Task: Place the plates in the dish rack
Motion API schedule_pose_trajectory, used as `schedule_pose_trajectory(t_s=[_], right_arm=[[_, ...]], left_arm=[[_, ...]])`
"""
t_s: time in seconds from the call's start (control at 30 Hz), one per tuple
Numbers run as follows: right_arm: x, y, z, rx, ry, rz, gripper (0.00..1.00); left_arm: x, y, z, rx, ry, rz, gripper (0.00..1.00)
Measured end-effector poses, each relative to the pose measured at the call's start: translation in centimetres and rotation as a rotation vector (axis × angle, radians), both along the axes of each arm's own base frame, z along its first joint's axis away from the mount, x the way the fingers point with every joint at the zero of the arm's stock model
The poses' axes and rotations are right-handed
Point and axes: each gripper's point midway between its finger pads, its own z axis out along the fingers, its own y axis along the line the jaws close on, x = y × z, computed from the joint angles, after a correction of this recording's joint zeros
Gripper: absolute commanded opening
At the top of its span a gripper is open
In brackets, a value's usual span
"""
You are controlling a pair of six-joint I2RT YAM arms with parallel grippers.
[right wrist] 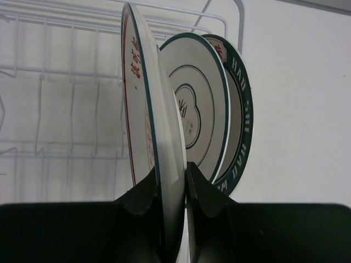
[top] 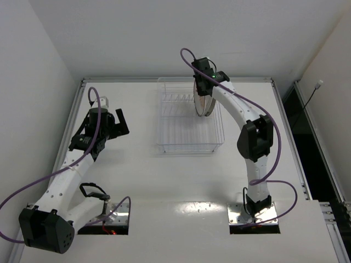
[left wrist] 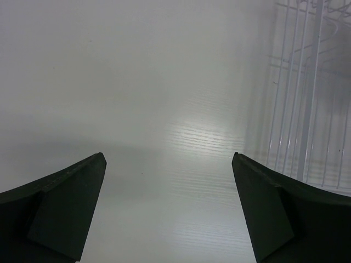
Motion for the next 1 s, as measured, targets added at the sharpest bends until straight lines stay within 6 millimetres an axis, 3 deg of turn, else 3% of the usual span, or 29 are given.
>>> schedule_pose_trajectory(t_s=[0.03,0.07,0.23,0.33,0.37,0.4,0.6,0.7,0.83,0.9,1.0], right_arm=[[0.1,0.1,0.0,0.000,-0.003,0.001,0.02],[0.3,0.2,0.0,-0.001,-0.006,0.002,0.11],[0.5,0.5,-0.2,0.005,-0.009,0.008,0.37],[0.5,0.7,0.0,0.016,-0.008,0.011,0.59],[0.4,0.8,0.1,0.018,-0.007,0.012,0.83],[0.4,0.8,0.5,0.026,-0.011,0.007,1.00],[-0.1,0.4,5.1,0.058,-0.079,0.006,1.00],[-2.5,-0.7,8.8,0.092,-0.122,0.020,1.00],[-6.2,-2.9,16.0,0.151,-0.245,0.029,1.00],[-8.4,-4.2,18.4,0.168,-0.296,0.024,1.00],[-11.3,-6.3,18.7,0.166,-0.310,0.003,1.00]], left_arm=[[0.1,0.0,0.0,-0.001,-0.003,0.000,1.00],[0.1,0.0,0.1,-0.001,-0.004,0.000,1.00],[0.3,-0.1,-0.2,0.002,0.004,-0.003,1.00],[0.3,-0.1,-0.3,0.003,0.006,-0.003,1.00],[0.3,-0.1,-0.3,0.005,0.006,-0.004,1.00],[0.4,0.0,-0.3,0.006,0.006,-0.004,1.00],[0.4,0.0,-0.6,0.009,0.015,-0.003,1.00],[0.5,0.0,-0.6,0.013,0.015,-0.002,1.00],[0.5,0.1,-0.6,0.015,0.015,0.001,1.00],[0.5,0.2,-0.6,0.018,0.014,0.003,1.00],[0.5,0.2,-0.6,0.019,0.014,0.005,1.00]])
